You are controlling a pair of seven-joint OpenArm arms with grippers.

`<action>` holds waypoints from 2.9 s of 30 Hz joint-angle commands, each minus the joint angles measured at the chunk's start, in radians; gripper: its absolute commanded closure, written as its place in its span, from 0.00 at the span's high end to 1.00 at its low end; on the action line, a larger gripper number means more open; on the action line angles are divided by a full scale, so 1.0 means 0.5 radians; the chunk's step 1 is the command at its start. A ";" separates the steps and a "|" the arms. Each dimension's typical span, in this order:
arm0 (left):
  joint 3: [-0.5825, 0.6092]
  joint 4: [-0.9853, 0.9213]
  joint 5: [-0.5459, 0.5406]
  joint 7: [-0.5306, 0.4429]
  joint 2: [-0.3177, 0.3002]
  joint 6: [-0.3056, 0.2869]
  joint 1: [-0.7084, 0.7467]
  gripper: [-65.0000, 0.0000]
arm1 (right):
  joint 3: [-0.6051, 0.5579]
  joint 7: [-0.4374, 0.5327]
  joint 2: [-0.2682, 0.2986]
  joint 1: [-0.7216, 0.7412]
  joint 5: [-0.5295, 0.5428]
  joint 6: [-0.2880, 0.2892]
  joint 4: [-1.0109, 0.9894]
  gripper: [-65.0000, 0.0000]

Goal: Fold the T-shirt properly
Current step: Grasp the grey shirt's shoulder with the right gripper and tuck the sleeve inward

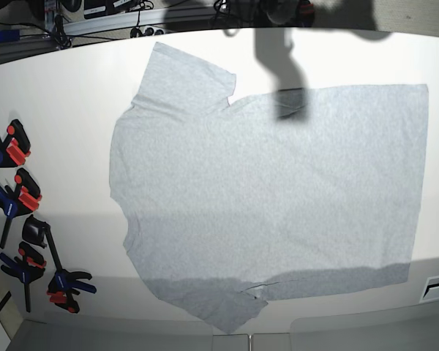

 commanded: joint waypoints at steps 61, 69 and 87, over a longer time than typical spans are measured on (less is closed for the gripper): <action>-0.108 1.040 0.142 0.226 -0.284 -0.415 -0.739 0.26 | -0.678 -0.609 0.198 1.145 -1.282 0.281 0.992 0.58; -0.108 1.040 0.466 0.201 -0.283 -0.408 -0.737 0.34 | -0.678 -0.607 0.195 1.327 -1.231 0.284 0.513 0.58; -0.108 1.040 0.456 0.192 -0.272 -0.408 -0.737 0.34 | -0.678 -0.616 0.568 1.369 -1.302 0.304 0.449 0.09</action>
